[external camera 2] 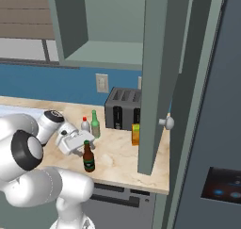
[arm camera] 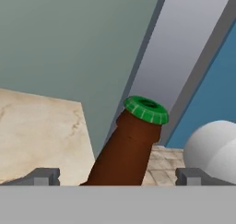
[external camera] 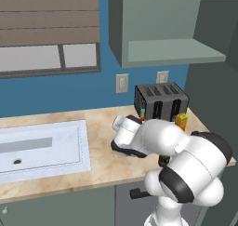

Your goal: Sort all alcoholic drinks to one cabinet, and non-alcoholic drinks to the other.

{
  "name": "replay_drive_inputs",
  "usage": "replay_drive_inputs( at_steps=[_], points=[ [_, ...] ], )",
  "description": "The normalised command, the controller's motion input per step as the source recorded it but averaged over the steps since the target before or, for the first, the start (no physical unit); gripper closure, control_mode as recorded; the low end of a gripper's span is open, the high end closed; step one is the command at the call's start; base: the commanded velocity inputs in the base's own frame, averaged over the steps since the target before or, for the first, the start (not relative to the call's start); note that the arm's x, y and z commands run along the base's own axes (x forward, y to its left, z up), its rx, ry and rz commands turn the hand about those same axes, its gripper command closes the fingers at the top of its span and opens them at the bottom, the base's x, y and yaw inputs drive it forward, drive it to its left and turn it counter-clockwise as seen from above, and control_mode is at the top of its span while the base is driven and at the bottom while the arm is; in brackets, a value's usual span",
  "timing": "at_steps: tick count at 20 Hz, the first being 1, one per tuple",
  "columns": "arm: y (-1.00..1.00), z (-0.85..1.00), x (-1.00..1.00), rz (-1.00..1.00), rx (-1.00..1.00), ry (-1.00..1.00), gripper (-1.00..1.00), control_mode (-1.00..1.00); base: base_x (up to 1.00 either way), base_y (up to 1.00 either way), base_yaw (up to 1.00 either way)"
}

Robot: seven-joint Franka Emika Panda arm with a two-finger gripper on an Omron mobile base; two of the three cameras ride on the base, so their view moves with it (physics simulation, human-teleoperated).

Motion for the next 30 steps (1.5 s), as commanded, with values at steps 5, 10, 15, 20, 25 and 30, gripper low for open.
replay_drive_inputs(
  at_steps=[5,10,15,20,25,30],
  points=[
    [0.00,0.00,0.00,0.00,-0.03,0.00,-1.00,-1.00,0.00,0.00,0.00],
    [0.00,0.00,0.00,0.00,-0.03,0.00,1.00,-1.00,0.00,0.00,0.00],
    [0.00,0.00,0.00,0.00,-0.04,0.00,1.00,-1.00,0.00,0.00,0.00],
    [-0.06,0.00,0.00,0.00,-0.04,0.00,1.00,-1.00,0.00,0.00,0.00],
    [-0.04,0.18,0.00,0.00,-0.01,0.00,1.00,-1.00,0.00,0.00,0.00],
    [-0.01,0.81,-0.03,0.13,0.00,0.00,1.00,-1.00,0.00,0.00,0.00]
  ],
)
